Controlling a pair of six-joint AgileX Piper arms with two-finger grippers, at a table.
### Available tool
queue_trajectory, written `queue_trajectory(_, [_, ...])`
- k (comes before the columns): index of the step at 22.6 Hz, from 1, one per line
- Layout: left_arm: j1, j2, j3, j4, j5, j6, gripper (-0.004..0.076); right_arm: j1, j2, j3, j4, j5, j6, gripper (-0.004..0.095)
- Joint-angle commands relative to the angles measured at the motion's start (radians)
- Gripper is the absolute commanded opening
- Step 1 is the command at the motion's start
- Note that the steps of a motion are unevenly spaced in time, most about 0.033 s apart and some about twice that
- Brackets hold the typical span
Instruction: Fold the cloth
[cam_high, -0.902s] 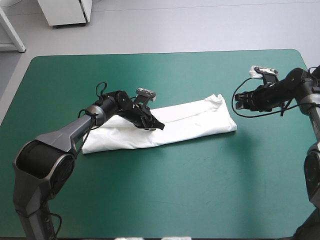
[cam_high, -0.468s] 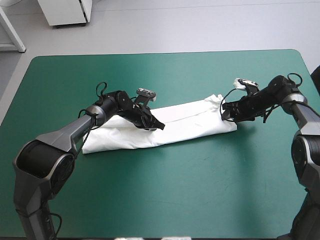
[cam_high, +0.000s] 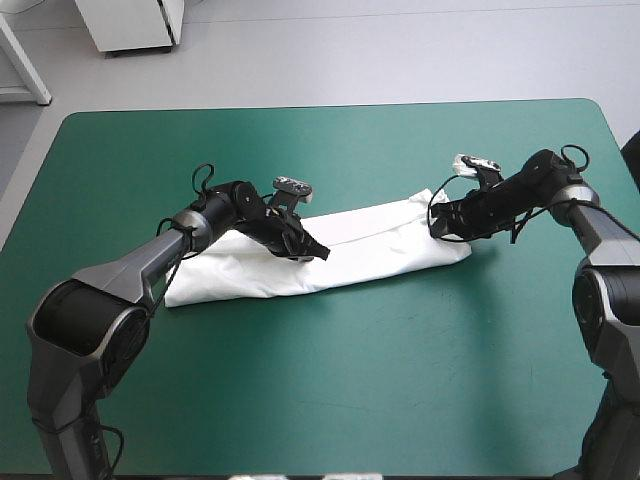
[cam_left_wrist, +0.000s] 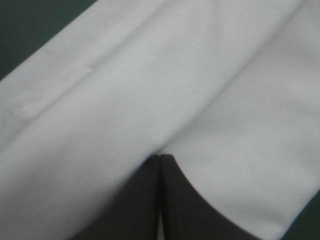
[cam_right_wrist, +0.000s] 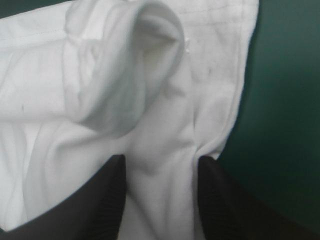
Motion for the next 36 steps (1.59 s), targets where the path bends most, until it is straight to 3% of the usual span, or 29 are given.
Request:
queue_trajectory(1, [-0.006, -0.051, -0.025, -0.024, 0.001, -0.001, -0.0009, 0.021, 0.002, -0.003, 0.006, 0.019, -0.004, 0.0217])
queue_trajectory(4, [-0.006, -0.051, -0.025, -0.021, 0.001, 0.0, -0.0009, 0.021, 0.016, -0.003, 0.006, 0.019, -0.02, -0.0008])
queue_trajectory(8, [-0.006, -0.051, -0.025, -0.015, -0.002, 0.0, -0.0009, 0.021, 0.021, -0.014, 0.015, 0.024, -0.027, -0.0013])
queue_trajectory(16, [-0.006, -0.051, -0.025, -0.015, 0.018, -0.001, -0.0009, 0.021, -0.098, -0.233, 0.069, 0.167, -0.008, -0.0013])
queue_trajectory(23, [-0.006, -0.051, -0.025, -0.015, 0.025, -0.001, -0.0009, 0.021, -0.237, -0.267, 0.172, 0.184, -0.02, -0.0013])
queue_trajectory(36, [0.003, -0.079, -0.055, -0.009, 0.033, -0.006, -0.0009, 0.021, -0.296, -0.267, 0.187, 0.19, -0.032, -0.0013])
